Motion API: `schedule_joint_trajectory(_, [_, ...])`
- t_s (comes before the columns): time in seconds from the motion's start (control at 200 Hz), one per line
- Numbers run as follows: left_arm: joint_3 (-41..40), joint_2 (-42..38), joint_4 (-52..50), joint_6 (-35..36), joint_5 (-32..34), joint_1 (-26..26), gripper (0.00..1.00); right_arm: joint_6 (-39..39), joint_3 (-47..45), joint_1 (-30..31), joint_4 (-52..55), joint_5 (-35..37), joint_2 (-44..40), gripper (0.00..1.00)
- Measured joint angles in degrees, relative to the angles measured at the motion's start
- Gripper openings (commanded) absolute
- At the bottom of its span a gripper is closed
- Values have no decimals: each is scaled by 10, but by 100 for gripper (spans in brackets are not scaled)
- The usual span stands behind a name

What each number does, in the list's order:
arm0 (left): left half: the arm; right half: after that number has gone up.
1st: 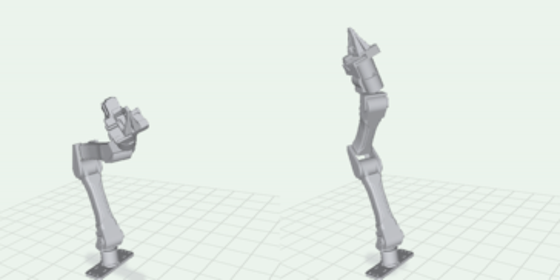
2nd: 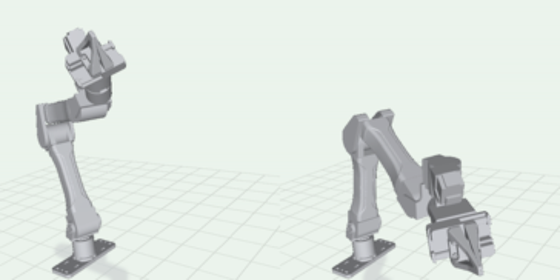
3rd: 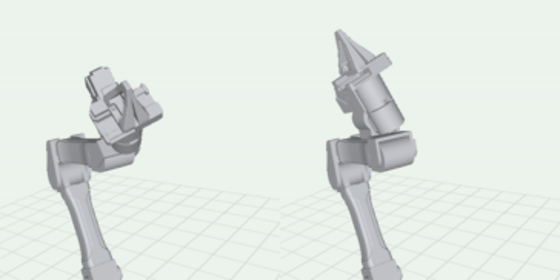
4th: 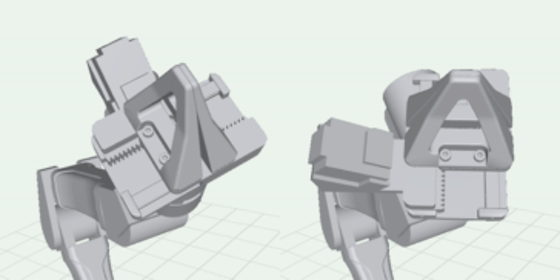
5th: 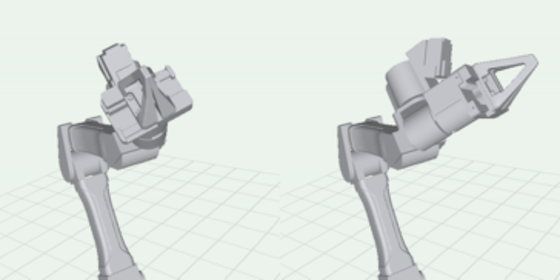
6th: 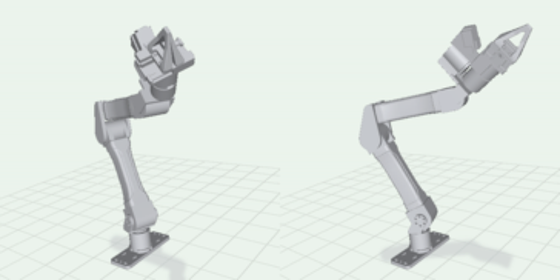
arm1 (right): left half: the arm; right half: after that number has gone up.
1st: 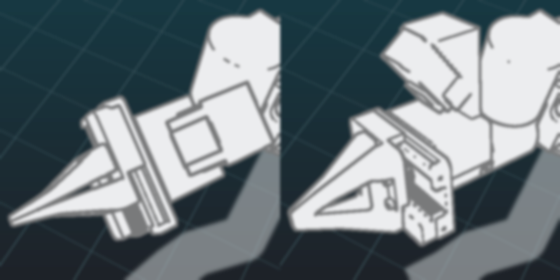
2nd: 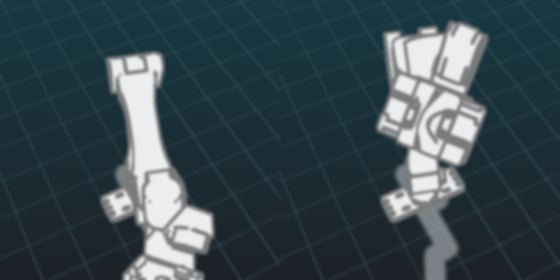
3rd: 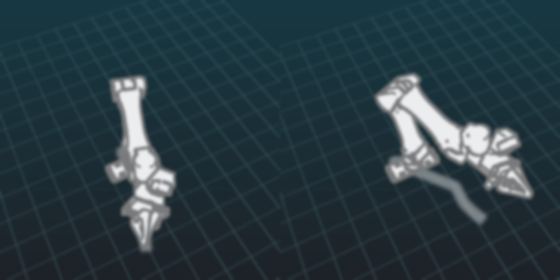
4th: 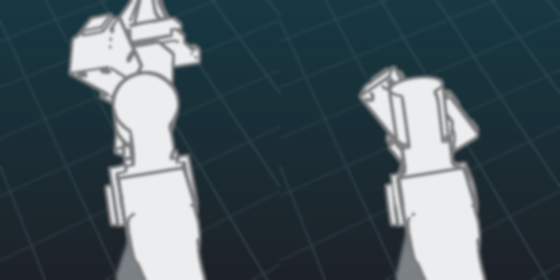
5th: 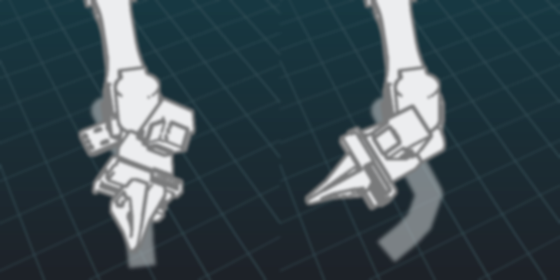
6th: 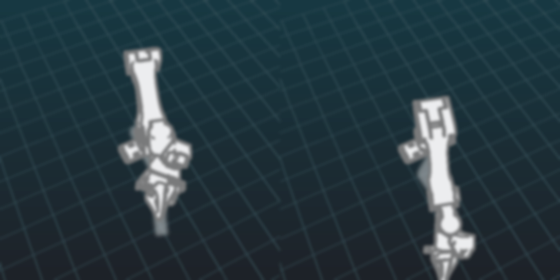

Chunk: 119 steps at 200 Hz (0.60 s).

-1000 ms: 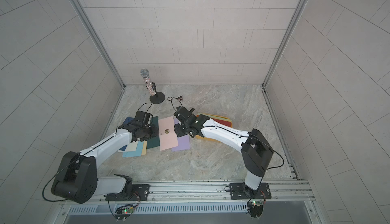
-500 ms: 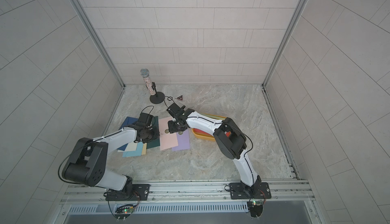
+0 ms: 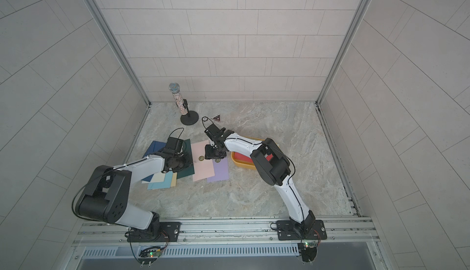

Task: Put the sealed envelopes into the storage box
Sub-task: Pick up the envelope from the center of the board.

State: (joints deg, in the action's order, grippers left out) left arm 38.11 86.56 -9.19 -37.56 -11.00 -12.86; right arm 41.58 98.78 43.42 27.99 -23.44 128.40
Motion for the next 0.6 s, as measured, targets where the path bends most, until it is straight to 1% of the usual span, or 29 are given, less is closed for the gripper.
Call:
schedule_joint_trajectory(0.33, [-12, 10, 52, -6, -12, 5, 16, 73, -35, -25, -76, -79, -2, 50])
schedule_joint_trajectory(0.45, [-15, 14, 71, -10, -12, 7, 16, 114, -70, -34, -130, -104, -12, 49])
schedule_joint_trajectory(0.595, [-19, 17, 87, -12, -9, 9, 16, 162, -107, -43, -193, -127, -20, 45])
